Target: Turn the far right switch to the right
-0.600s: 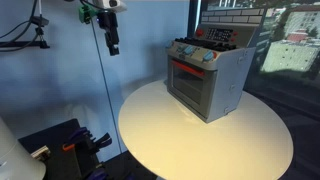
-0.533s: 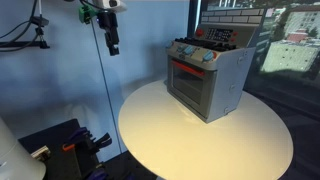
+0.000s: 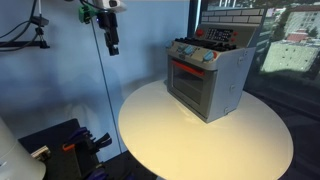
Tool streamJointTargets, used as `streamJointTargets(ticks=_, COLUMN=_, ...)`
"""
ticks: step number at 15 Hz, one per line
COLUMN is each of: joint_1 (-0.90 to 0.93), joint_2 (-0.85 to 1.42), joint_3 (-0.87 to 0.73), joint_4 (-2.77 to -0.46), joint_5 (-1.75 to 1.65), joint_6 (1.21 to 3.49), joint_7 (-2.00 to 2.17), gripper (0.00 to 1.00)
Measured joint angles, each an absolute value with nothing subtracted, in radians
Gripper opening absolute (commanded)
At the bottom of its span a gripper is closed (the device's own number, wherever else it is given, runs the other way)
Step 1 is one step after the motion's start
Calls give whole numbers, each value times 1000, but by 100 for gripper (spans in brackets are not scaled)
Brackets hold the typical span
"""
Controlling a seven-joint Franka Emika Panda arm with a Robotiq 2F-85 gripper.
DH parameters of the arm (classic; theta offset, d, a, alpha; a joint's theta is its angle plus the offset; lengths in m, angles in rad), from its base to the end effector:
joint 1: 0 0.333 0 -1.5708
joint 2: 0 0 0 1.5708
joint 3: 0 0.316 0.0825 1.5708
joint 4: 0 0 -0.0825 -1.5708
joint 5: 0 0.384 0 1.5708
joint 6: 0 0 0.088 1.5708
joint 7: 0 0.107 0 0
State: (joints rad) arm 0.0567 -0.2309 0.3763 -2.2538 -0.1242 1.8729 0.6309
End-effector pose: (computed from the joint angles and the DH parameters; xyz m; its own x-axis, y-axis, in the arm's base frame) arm 0.4217 0.1899 0.4407 0.9853 -0.1691 -0.0226 -0.1578 -0.9536 0.2563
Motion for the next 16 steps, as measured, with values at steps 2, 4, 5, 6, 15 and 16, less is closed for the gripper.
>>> streamJointTargets(ticks=2, joint_1=74, joint_2=-230, joint_3=356, joint_4=-2253, joint_5=-124, joint_6=1873, joint_7=631, gripper=100)
streamJointTargets(ticks=4, joint_1=85, joint_2=-230, joint_3=340, joint_4=-2248, joint_5=-124, joint_6=1873, joint_7=631, gripper=100)
streamJointTargets(ticks=5, joint_1=89, joint_2=-230, joint_3=333, joint_4=-2244, joint_5=-124, joint_6=1873, joint_7=631, gripper=100)
streamJointTargets(ticks=6, joint_1=92, joint_2=-230, joint_3=328, joint_4=-2238, joint_5=-124, joint_6=1873, joint_7=631, gripper=100)
streamJointTargets(ticks=15, joint_1=91, joint_2=-239, joint_3=263, joint_4=-2139, joint_5=-124, joint_6=1874, joint_7=631, gripper=100)
streamJointTargets(ticks=16, joint_1=89, joint_2=-242, joint_3=254, joint_4=-2126, joint_5=-124, joint_6=1875, joint_7=631, gripper=100)
